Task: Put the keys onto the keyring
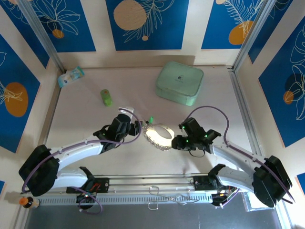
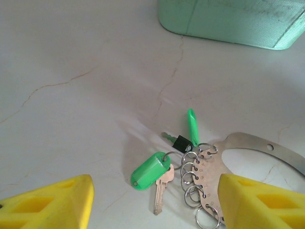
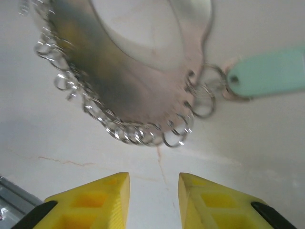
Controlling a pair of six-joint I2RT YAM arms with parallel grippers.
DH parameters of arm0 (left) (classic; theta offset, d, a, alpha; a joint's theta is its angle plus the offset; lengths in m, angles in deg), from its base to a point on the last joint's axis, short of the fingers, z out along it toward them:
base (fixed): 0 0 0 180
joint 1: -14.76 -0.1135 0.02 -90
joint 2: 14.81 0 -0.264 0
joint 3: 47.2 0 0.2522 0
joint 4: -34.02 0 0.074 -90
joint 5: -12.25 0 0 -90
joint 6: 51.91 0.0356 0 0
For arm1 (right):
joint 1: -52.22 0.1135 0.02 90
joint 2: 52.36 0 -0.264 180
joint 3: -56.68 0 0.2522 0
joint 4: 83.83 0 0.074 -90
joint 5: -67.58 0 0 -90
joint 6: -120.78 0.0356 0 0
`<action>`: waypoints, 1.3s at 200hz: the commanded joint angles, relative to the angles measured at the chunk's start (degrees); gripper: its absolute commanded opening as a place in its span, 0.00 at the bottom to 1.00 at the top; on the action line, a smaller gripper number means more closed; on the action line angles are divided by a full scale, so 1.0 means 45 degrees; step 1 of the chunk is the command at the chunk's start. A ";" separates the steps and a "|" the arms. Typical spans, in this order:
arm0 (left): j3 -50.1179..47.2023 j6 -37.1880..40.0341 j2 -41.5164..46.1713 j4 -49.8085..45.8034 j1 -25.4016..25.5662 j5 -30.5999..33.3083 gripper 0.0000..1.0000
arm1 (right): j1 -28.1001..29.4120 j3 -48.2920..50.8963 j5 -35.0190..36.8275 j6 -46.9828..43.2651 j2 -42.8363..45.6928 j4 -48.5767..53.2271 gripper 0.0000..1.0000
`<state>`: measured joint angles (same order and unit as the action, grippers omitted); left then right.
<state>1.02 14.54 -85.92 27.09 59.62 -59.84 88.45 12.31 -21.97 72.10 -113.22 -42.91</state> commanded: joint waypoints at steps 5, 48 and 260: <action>0.0488 -0.0266 -0.0062 0.0282 -0.0030 -0.0240 0.69 | -0.0352 0.0408 -0.1543 0.1236 -0.0176 -0.0831 0.33; 0.0487 -0.0328 0.0071 0.0181 -0.0028 -0.0219 0.68 | -0.0808 0.0479 -0.1721 0.1113 -0.1011 -0.1506 0.27; 0.0293 -0.0233 0.0443 0.0142 -0.0028 0.0015 0.67 | -0.1812 -0.0869 -0.1426 -0.0951 -0.2335 -0.0399 0.00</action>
<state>1.24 13.95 -84.98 27.07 59.62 -60.17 81.58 11.15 -28.20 72.25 -124.92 -49.34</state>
